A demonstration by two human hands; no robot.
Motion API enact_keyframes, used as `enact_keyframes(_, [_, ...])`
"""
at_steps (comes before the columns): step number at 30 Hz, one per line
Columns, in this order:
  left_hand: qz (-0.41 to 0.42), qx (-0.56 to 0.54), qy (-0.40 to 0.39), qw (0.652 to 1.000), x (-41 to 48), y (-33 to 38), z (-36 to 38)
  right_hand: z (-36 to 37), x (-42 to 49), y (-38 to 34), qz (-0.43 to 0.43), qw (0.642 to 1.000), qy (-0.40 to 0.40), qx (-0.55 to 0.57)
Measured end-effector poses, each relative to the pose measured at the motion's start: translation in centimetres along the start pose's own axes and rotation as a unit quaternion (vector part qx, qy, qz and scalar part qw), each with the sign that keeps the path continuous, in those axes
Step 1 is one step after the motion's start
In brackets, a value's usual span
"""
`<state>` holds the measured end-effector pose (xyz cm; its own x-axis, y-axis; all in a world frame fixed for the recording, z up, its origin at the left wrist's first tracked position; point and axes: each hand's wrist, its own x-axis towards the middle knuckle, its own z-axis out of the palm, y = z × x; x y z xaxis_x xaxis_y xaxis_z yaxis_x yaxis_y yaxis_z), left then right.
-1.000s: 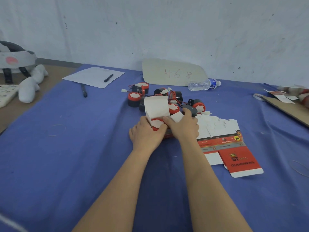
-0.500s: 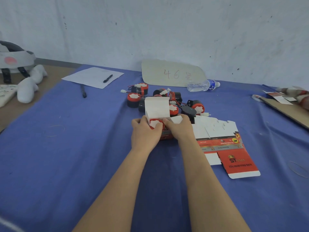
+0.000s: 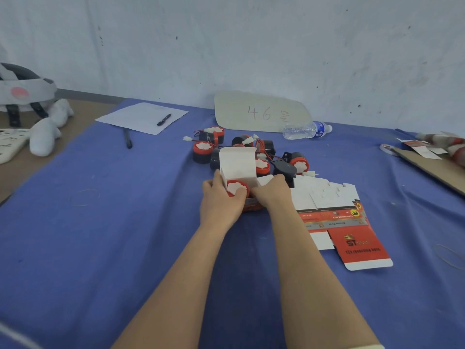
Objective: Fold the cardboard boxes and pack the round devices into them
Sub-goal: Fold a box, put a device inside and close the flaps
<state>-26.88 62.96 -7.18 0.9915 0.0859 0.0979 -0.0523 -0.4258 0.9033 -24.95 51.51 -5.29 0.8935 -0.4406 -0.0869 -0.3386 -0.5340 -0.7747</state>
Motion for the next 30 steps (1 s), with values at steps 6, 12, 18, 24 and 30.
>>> enact_keyframes(6, [0.078, -0.052, 0.055, 0.994, -0.3, -0.3, 0.3, 0.4, -1.3, 0.4, -0.091, 0.993, 0.067, 0.03])
enact_keyframes(12, [0.098, -0.029, 0.012, 0.995, 0.1, -0.8, 0.3, -1.0, -2.2, 0.4, -0.149, 0.984, 0.012, 0.099])
enact_keyframes(18, [0.091, -0.081, 0.008, 0.993, 0.0, -0.8, 0.2, -0.1, -2.2, 1.5, -0.198, 0.977, 0.072, 0.04])
enact_keyframes(24, [0.083, -0.199, -0.01, 0.976, -0.1, -0.6, 0.0, 0.2, -2.1, 2.3, -0.199, 0.975, 0.079, 0.062])
enact_keyframes(30, [0.096, -0.128, 0.004, 0.987, 0.1, -0.6, -0.1, 0.0, -2.3, 2.4, -0.183, 0.976, 0.061, 0.103])
